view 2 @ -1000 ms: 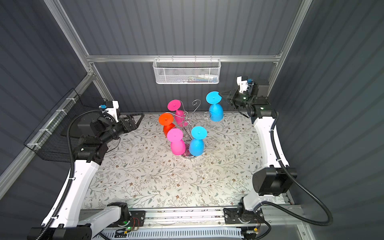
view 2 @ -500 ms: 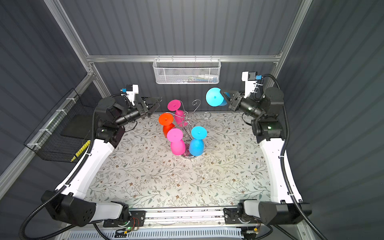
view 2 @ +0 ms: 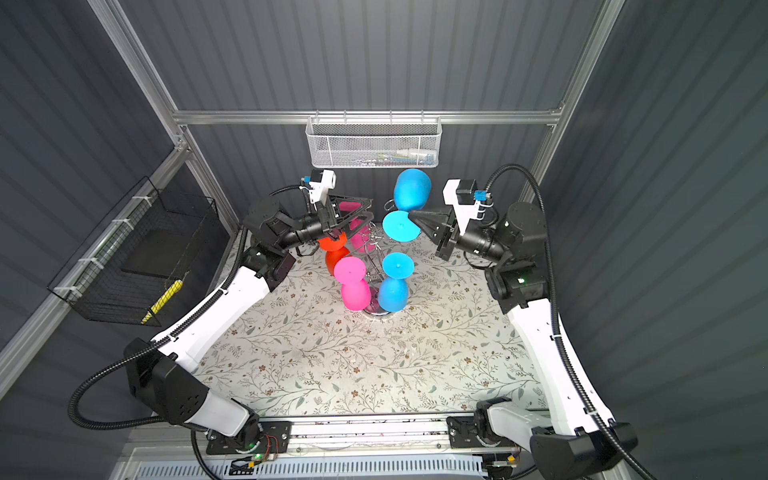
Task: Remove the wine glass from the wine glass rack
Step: 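Lift the blue glass up with the right gripper while the left gripper approaches, then grasp the blue glass stem with the left gripper while the right gripper opens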
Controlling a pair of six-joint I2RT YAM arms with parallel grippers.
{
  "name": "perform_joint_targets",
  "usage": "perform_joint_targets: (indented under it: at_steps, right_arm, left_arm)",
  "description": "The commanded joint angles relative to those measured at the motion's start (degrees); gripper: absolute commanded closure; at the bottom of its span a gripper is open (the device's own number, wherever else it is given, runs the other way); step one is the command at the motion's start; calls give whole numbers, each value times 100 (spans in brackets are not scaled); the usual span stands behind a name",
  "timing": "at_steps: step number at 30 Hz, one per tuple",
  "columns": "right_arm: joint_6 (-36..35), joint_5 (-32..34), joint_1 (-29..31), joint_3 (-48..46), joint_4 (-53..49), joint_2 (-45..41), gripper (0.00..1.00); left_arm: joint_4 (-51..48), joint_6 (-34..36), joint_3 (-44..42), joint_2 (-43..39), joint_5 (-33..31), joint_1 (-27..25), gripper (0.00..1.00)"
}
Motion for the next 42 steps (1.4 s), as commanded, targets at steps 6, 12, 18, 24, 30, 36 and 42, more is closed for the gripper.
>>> perform_joint_targets:
  at_steps: [6,12,18,24,30,36,42]
  right_arm:
    - [-1461,-337,320,-487,500,-473,100]
    - [-2263,-585,348,-686,456,-643,100]
    - [-2648,-695,366,-625,245,-622,100]
    - [-3057,-641,393,-518,-177,-652,100]
    - [-3179,-739,410,-516,-355,-686,100]
    - [-3397,-733,419,-454,-627,-724,100]
    - [-3480,-716,436,-440,-703,-715,100]
  left_arm:
    - [728,-249,85,191,72,-357,1]
    - [738,-221,22,264,158,-585,5]
    - [825,-188,78,399,340,-823,12]
    - [959,-170,124,459,431,-940,22]
    - [1183,-323,-56,449,261,-958,44]
    - [1181,-383,-91,450,258,-993,65]
    - [1157,-375,-101,476,249,-1019,80]
